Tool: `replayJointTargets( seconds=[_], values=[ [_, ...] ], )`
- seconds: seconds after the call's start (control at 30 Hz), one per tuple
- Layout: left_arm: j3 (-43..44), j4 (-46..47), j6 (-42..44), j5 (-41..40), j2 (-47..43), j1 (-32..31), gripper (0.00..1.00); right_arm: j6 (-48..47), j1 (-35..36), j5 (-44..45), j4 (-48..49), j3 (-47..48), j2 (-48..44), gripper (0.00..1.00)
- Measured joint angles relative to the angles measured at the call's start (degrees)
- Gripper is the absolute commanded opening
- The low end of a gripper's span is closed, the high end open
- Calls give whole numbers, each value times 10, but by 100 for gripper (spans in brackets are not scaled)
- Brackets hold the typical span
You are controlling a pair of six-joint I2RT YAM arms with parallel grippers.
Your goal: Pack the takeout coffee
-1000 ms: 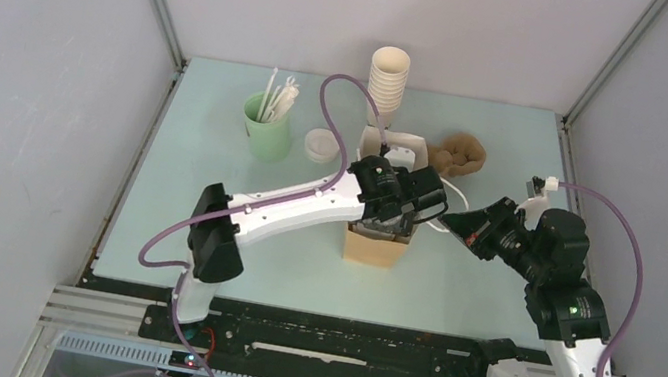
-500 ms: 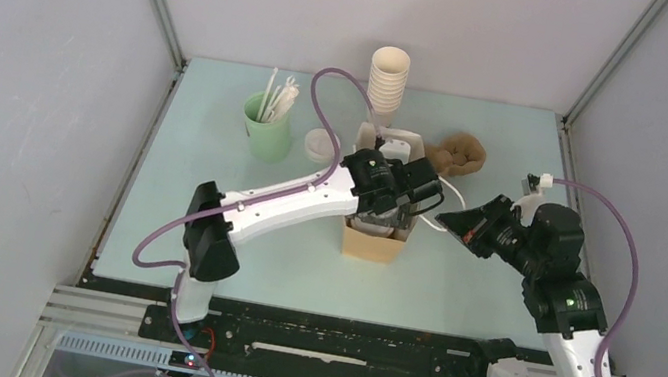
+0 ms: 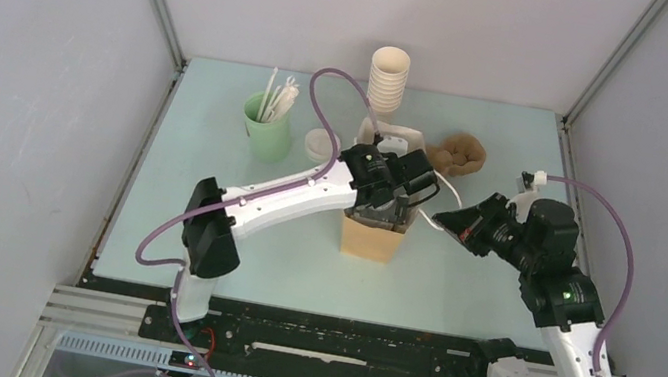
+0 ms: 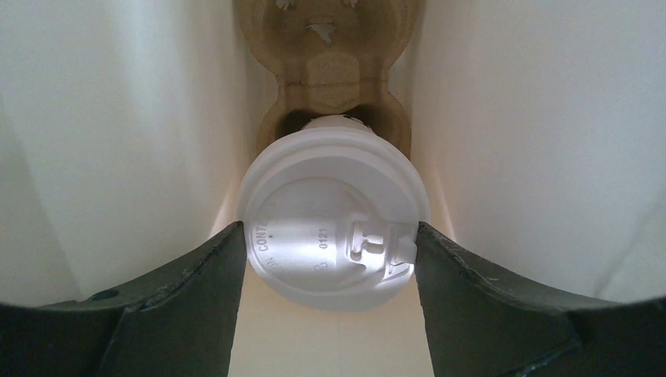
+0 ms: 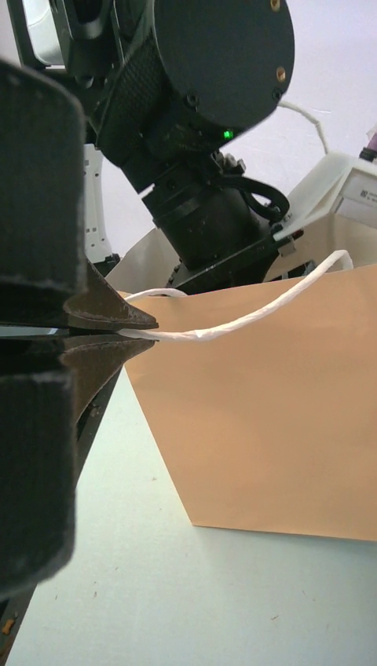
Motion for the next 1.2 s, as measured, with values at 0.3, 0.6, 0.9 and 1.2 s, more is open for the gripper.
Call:
replayJointTargets(
  seconds=[0.3, 0.6, 0.9, 1.2],
  values=[
    [-24, 42, 30, 9, 24, 4, 6, 0, 0, 0, 8, 0, 15, 0],
    [-57, 77, 50, 23, 8, 10, 5, 0, -4, 1, 14, 0, 22, 0],
    [-52, 69, 89, 79, 9, 21, 4, 1, -13, -4, 23, 0, 26, 0],
    [-11, 16, 113, 125, 29, 23, 3, 1, -15, -9, 25, 0, 29, 0]
  ],
)
